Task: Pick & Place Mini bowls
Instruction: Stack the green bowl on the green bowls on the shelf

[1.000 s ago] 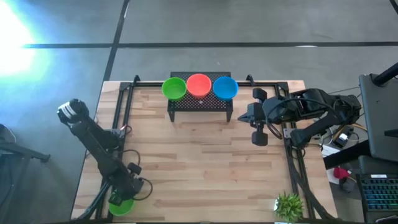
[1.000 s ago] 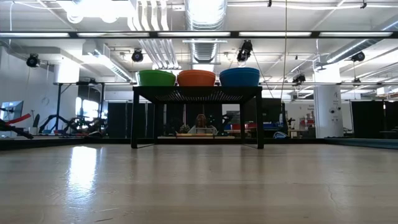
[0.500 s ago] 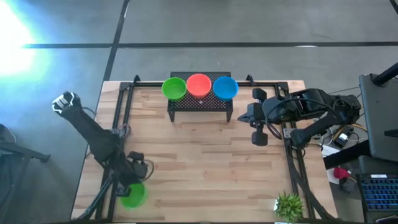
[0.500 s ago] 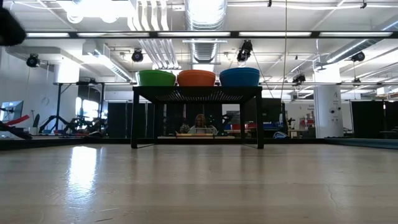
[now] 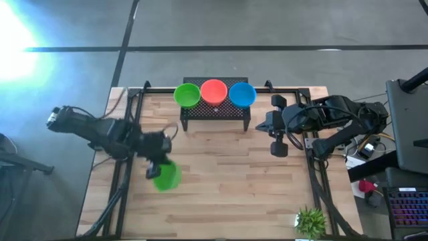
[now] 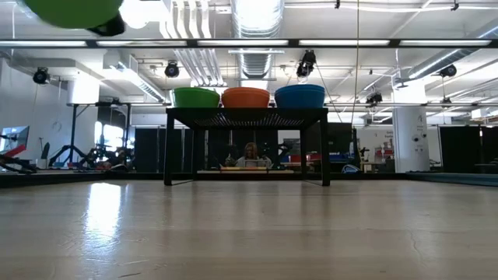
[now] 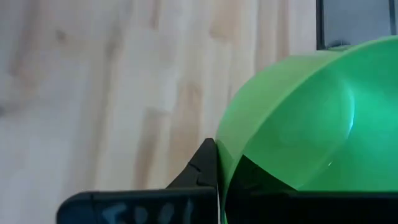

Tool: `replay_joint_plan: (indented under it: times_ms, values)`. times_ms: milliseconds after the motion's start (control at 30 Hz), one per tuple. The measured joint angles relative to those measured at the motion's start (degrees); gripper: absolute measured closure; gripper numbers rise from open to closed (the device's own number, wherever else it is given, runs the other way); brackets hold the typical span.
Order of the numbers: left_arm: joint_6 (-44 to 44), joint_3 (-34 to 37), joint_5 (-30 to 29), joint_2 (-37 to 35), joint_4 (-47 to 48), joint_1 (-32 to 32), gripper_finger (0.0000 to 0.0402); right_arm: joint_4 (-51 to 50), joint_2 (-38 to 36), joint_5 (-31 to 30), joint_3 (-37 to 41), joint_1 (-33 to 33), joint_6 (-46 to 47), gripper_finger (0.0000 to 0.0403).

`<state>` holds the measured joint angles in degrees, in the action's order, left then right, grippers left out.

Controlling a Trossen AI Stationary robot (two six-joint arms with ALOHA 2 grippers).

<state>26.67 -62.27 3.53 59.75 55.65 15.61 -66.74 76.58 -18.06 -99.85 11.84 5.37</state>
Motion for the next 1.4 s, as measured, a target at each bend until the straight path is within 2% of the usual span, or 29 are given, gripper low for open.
replay_joint_plan:
  times_ms: [100, 400, 600, 933, 1400]
  values:
    - [-4.39, -3.69, 0.37, 0.0, 1.25, -6.34, 0.0401, 0.0, 0.0, 0.0, 0.0, -0.02, 0.0, 0.0394]
    - [-9.44, -15.35, 0.3, 0.73, 1.78, -26.57, 0.0401, 0.0, 0.0, 0.0, 0.0, -0.02, 0.0, 0.0394]
    - [-15.55, -21.56, 0.23, 2.94, 4.04, -37.33, 0.0401, 0.0, 0.0, 0.0, 0.0, -0.01, 0.0, 0.0394]
    - [-26.18, -29.46, 0.26, 12.18, 10.14, -46.48, 0.0401, 0.01, 0.0, 0.0, 0.0, 0.0, 0.24, 0.0394]
    - [-31.21, -36.37, -0.36, 28.13, 10.45, -58.89, 0.0401, -0.02, 0.02, 0.0, 0.0, 0.0, 0.0, 0.0394]
